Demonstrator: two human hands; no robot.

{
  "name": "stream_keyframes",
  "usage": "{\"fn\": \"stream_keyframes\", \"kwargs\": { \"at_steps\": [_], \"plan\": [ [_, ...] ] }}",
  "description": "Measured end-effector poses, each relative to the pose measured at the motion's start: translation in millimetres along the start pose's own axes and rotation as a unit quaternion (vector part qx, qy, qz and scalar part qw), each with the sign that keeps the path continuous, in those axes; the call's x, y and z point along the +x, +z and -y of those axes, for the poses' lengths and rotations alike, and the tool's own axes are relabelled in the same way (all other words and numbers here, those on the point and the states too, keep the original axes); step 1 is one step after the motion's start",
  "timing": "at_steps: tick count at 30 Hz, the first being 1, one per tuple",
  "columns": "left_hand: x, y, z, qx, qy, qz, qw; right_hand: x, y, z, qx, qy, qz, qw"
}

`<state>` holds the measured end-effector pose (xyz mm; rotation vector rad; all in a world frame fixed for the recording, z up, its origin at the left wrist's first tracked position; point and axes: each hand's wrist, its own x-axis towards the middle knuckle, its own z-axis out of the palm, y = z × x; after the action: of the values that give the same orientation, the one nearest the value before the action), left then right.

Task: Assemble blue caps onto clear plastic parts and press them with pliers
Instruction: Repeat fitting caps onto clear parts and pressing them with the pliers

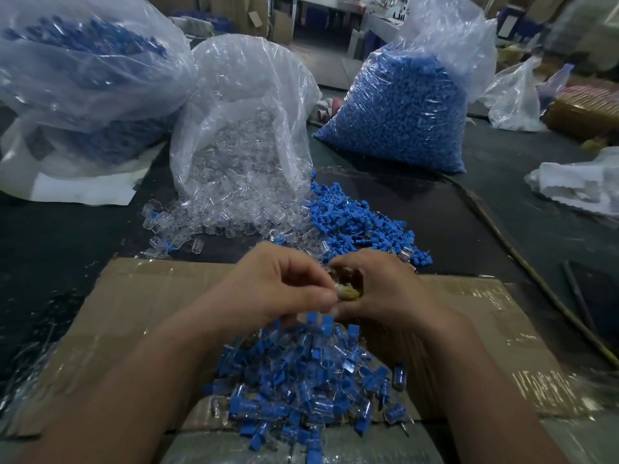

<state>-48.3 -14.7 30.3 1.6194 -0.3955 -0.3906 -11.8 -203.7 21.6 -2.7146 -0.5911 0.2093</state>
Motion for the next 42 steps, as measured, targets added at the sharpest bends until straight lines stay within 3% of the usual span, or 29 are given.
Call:
{"fn": "stream_keyframes", "kwargs": {
  "at_steps": [5, 10, 16, 22, 26, 35, 42],
  "plan": [
    [11.4, -10.9, 14.2, 0.053, -0.016, -0.271, 0.961, 0.0, 0.9, -4.8, 0.009, -0.002, 0.023, 1.000],
    [17.7, -19.9, 27.0, 0.166, -0.015, -0.358, 0.919, 0.7, 0.0, -4.8, 0.035, 0.013, 0.035, 0.999],
    [24.9, -31.3, 40.6, 0.379, -0.018, -0.310, 0.872, 2.0, -0.4, -2.6, 0.047, 0.013, 0.014, 0.999],
    [28.6, -33.5, 46.2, 0.439, -0.079, -0.249, 0.860, 0.9, -1.9, 0.3, 0.063, 0.022, 0.007, 0.998],
    [28.0, -34.6, 46.4, 0.440, -0.059, -0.266, 0.855, 2.3, -1.8, -0.7, 0.063, 0.021, 0.003, 0.998],
    [22.6, -30.3, 33.8, 0.355, 0.002, -0.347, 0.868, 4.1, -8.4, -10.4, 0.064, 0.052, -0.084, 0.993],
    [15.4, -17.9, 19.2, 0.128, 0.010, -0.347, 0.929, 5.8, -13.2, -27.3, 0.069, 0.147, -0.172, 0.972]
  ]
}}
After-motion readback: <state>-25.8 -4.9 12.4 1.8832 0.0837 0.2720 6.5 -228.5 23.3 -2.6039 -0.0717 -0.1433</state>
